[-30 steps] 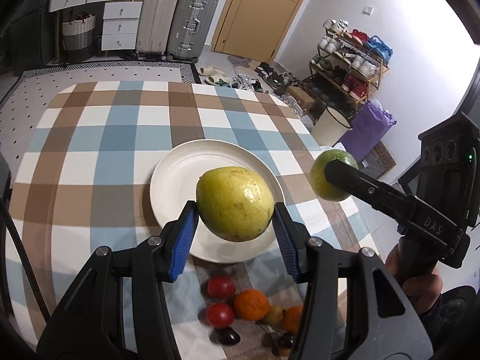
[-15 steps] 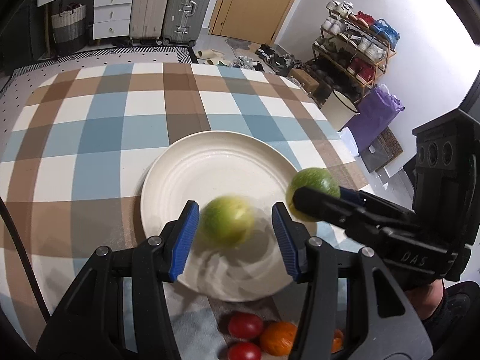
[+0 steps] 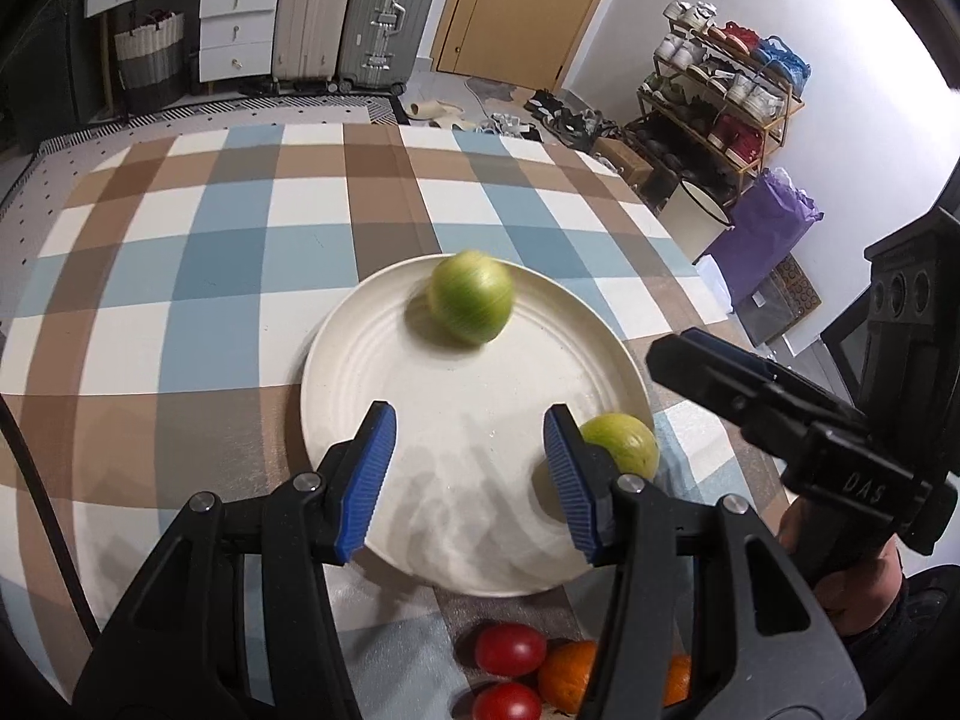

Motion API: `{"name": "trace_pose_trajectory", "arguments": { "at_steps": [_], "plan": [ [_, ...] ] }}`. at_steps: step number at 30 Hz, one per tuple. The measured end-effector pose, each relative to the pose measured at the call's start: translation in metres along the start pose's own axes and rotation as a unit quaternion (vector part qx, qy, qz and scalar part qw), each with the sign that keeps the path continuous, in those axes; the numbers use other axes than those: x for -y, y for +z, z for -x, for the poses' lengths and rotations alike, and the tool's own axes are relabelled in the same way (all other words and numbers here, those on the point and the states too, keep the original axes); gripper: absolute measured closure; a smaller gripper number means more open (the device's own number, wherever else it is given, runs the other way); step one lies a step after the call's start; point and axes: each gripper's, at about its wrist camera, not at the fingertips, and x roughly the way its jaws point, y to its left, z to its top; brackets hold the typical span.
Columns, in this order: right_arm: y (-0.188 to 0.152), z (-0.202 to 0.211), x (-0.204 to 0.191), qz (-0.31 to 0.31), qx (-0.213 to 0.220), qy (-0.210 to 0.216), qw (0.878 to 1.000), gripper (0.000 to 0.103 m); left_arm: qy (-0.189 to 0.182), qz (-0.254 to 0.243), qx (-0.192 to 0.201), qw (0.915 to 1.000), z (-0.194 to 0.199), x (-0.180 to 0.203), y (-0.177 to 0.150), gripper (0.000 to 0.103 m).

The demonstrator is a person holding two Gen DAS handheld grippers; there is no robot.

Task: Organize fruits
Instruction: 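Withdraw both tools from the plate back toward the remaining fruits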

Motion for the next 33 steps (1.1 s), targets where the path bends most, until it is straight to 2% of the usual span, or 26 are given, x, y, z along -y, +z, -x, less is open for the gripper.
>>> {"name": "trace_pose_trajectory", "arguments": {
  "at_steps": [9,13,18,22,26,33],
  "plan": [
    [-0.005,0.043,-0.013,0.008,0.027,0.006,1.0,0.024,0.017,-0.003,0.017,0.9997,0.041,0.013,-0.017,0.054],
    [-0.011,0.062,-0.017,0.008,0.04,0.008,0.999,0.023,0.024,-0.006,0.028,0.9993,0.062,0.021,-0.032,0.047],
    [-0.022,0.08,-0.023,0.021,0.046,0.006,0.999,0.021,0.029,-0.004,0.032,0.999,0.08,0.027,-0.048,0.046],
    [-0.034,0.092,-0.026,0.029,0.045,0.005,0.999,0.02,0.038,-0.008,0.039,0.9985,0.092,0.032,-0.059,0.039],
    [-0.045,0.098,-0.029,0.035,0.031,-0.003,0.999,0.018,0.047,-0.005,0.056,0.9973,0.105,0.036,-0.075,0.039],
    [-0.071,0.11,-0.033,0.036,0.023,-0.002,0.999,0.01,0.058,0.007,0.052,0.9969,0.11,0.039,-0.106,0.032]
  ]
}}
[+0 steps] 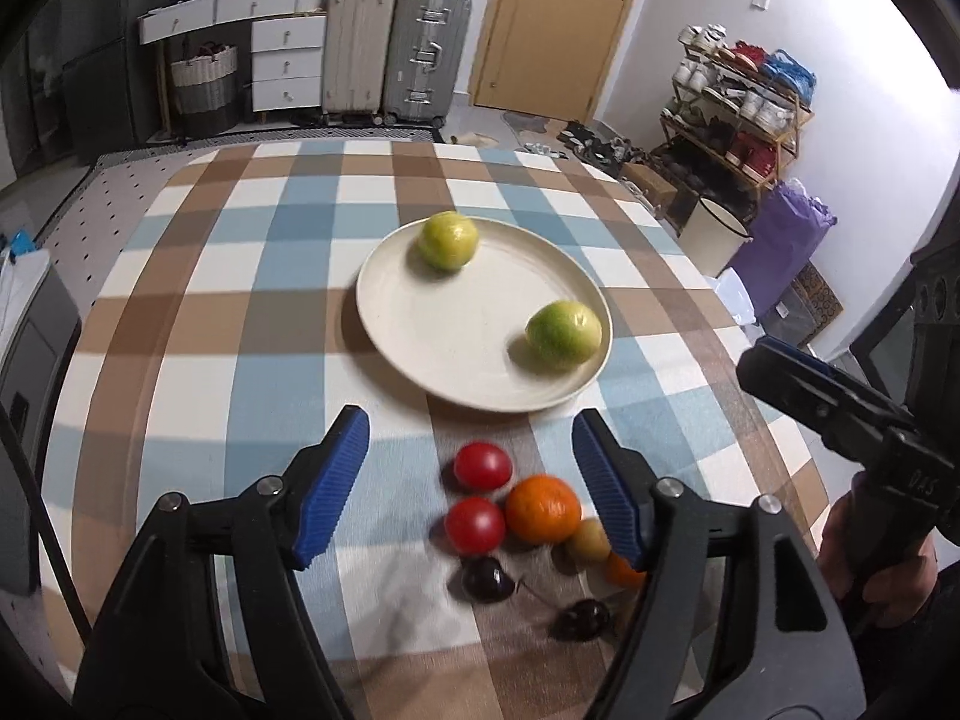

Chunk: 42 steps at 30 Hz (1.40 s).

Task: Organize fruits
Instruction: 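Withdraw both tools from the plate back toward the remaining fruits, then move the right tool onto the large orange and close on it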

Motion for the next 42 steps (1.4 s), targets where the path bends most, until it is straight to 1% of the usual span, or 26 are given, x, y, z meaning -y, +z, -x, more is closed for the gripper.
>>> {"name": "trace_pose_trajectory", "arguments": {
  "at_steps": [1,4,8,10,15,19,22,25,29,32,36,38,42],
  "plan": [
    [-0.004,0.002,-0.002,0.002,-0.003,-0.001,1.0,0.01,0.0,0.002,0.001,1.0,0.004,0.0,-0.006,0.028],
    [-0.013,0.007,-0.007,0.01,-0.009,-0.006,1.0,0.01,0.009,0.004,0.001,1.0,0.006,0.002,-0.017,0.023],
    [-0.026,0.014,-0.011,0.016,-0.016,-0.006,1.0,0.008,0.009,0.007,-0.007,0.9999,0.012,0.003,-0.033,0.022],
    [-0.032,0.016,-0.013,0.021,-0.019,-0.01,1.0,0.005,0.012,0.006,-0.014,0.9998,0.011,0.004,-0.038,0.02],
    [-0.048,0.02,-0.014,0.023,-0.033,-0.012,0.999,0.004,0.019,-0.001,-0.038,0.9991,0.007,0.007,-0.055,0.019],
    [-0.06,0.019,-0.012,0.02,-0.052,-0.015,0.998,0.004,0.017,-0.008,-0.059,0.9981,0.003,0.009,-0.07,0.017],
    [-0.068,0.019,-0.01,0.015,-0.055,-0.015,0.998,0.004,0.006,0.004,-0.073,0.9973,-0.001,0.006,-0.08,0.015],
    [-0.075,0.016,-0.008,0.01,-0.062,-0.015,0.998,0.004,0.004,0.012,-0.083,0.9965,-0.005,0.003,-0.088,0.015],
    [-0.089,0.012,-0.008,0.008,-0.077,-0.015,0.997,0.004,0.007,0.014,-0.085,0.9962,-0.007,0.0,-0.094,0.013],
    [-0.097,0.01,-0.009,0.016,-0.081,-0.025,0.996,0.004,0.004,0.019,-0.085,0.9962,-0.007,-0.002,-0.095,0.01],
    [-0.107,0.003,-0.007,0.009,-0.096,-0.015,0.995,0.004,-0.001,0.023,-0.085,0.9961,-0.007,-0.004,-0.096,0.006],
    [-0.11,0.0,-0.007,0.008,-0.1,-0.015,0.995,0.004,-0.001,0.021,-0.085,0.9962,-0.008,-0.004,-0.096,0.004],
    [-0.109,-0.003,-0.004,0.0,-0.1,-0.014,0.995,0.004,0.001,0.021,-0.084,0.9963,-0.007,-0.004,-0.096,0.004]
  ]
}}
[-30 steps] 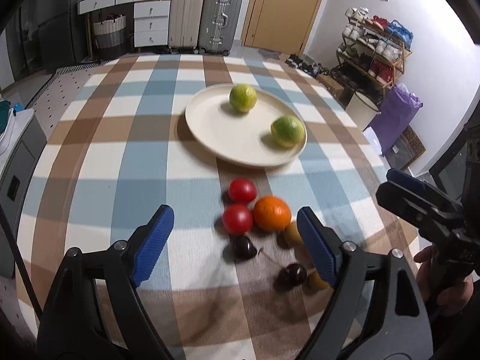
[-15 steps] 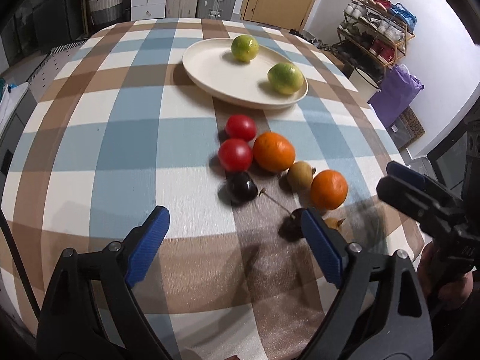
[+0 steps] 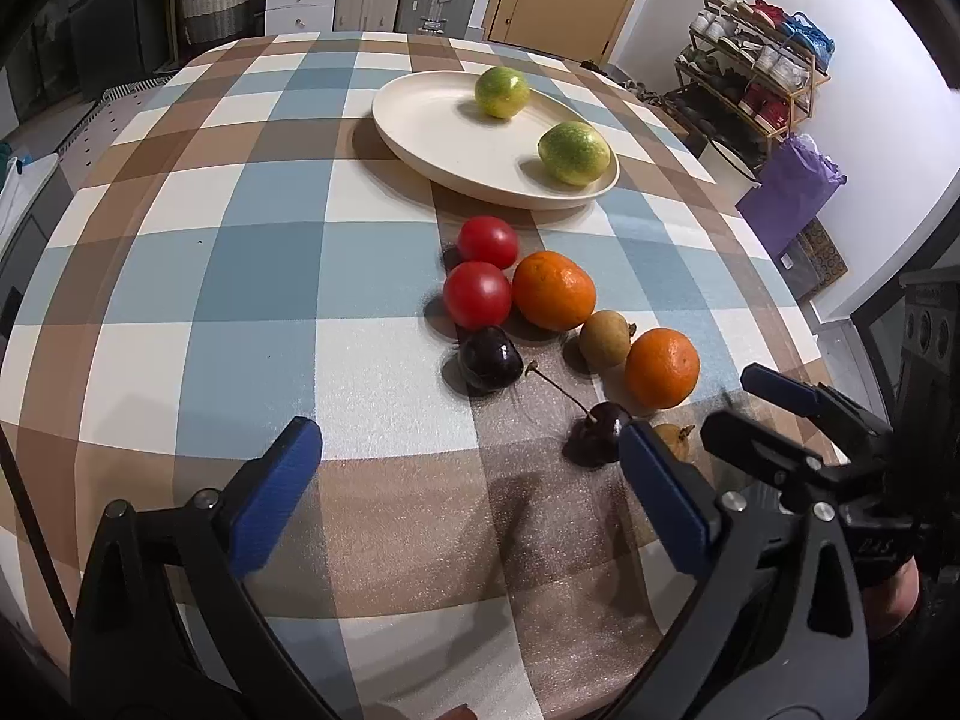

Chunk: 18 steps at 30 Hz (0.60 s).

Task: Organize fruits
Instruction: 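Move the right tool onto the large orange and close on it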

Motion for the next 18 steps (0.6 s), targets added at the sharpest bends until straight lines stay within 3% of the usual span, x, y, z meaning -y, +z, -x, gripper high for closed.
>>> {"name": "trace_pose_trajectory", "arguments": {
  "at_steps": [12,18],
  "plan": [
    [0.015,-0.018,0.006,-0.004,-0.012,0.01,1.0,0.004,-0.013,0.008,-0.009,0.9998,-0.007,-0.007,-0.003,0.004],
    [0.018,-0.024,-0.005,0.036,-0.01,-0.02,0.999,0.008,-0.027,0.019,-0.021,0.9992,-0.014,-0.011,-0.004,0.004]
  ]
}}
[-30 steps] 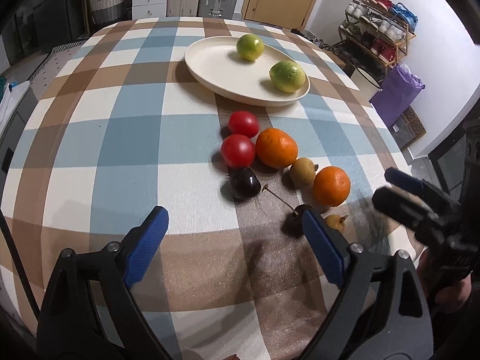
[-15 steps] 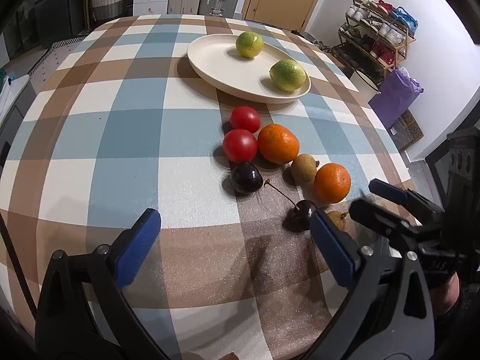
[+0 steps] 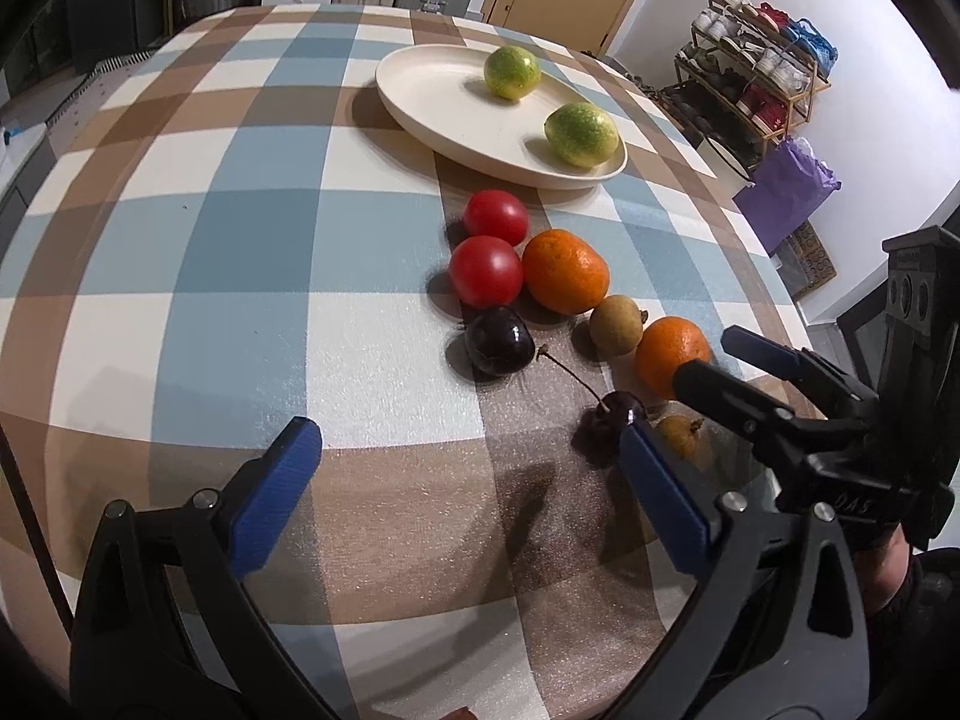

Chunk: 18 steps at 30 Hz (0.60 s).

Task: Organize fruits
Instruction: 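Move the right tool onto the large orange and close on it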

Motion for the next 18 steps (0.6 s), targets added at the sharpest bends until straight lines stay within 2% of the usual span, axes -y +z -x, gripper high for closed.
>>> {"name": "trace_pose_trajectory", "arguments": {
  "at_steps": [3,11,16,18],
  "plan": [
    [0.001,-0.004,-0.002,0.009,-0.008,0.003,1.0,0.019,-0.002,-0.003,0.0,1.0,-0.001,0.001,0.0,0.004],
    [0.004,-0.012,-0.007,0.023,-0.015,0.004,1.0,0.035,0.001,-0.001,0.001,1.0,-0.002,0.0,0.0,0.004],
    [0.002,-0.014,-0.012,0.041,-0.023,0.022,0.999,0.056,0.001,0.001,0.001,1.0,-0.001,-0.002,0.0,0.004],
    [0.001,-0.014,-0.015,0.046,-0.024,0.026,0.998,0.061,0.0,0.001,0.001,1.0,0.0,-0.002,0.0,0.004]
  ]
}}
